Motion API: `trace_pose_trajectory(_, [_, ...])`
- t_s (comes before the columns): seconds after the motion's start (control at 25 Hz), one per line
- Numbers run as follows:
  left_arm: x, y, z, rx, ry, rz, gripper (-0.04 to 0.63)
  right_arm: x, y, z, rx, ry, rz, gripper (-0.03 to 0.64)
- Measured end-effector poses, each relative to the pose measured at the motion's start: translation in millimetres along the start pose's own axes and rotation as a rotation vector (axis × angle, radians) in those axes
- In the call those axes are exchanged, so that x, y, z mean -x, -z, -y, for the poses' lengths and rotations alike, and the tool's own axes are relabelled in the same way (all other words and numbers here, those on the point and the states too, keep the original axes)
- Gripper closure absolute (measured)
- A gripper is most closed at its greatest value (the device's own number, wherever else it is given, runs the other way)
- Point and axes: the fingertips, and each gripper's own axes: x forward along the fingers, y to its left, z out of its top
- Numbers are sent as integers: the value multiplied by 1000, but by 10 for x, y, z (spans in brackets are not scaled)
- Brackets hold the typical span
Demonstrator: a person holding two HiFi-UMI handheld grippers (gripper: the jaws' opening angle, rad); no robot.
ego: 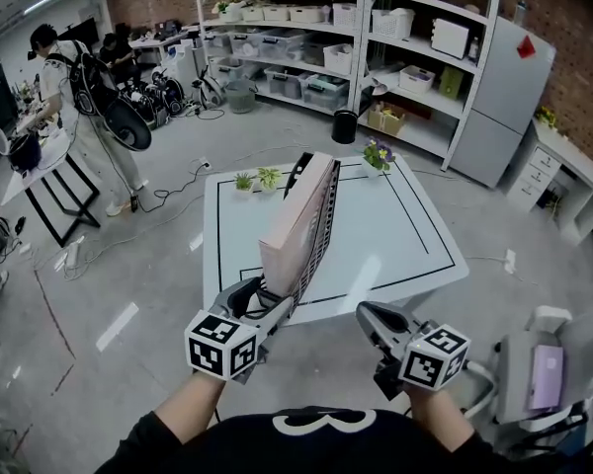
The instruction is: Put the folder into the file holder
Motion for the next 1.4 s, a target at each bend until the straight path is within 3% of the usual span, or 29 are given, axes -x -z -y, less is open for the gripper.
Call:
trace_pose_trajectory(0.2, [407, 48, 315, 68, 91, 24, 335, 10, 78, -317, -2, -31, 14, 612])
trace_pose_trajectory(0.36, [714, 125, 470, 152, 153, 43, 527, 3, 200, -520, -21, -34, 14, 612])
trace_pose_trajectory(0.44, [846, 101, 513, 158, 170, 63, 578, 0, 217, -638, -22, -43, 24, 612])
trace_pose_trajectory(0.76, [1224, -8, 586, 129, 169, 125, 589, 12, 248, -1013, 2, -81, 43, 614])
trace_pose_trajectory(0.92, [1300, 11, 614, 88, 155, 107, 589, 45, 261, -1162, 33, -92, 41, 614])
trace_pose_trajectory(1.4, [1283, 145, 643, 78, 174, 71, 589, 110, 447, -1141, -2, -54, 33, 614])
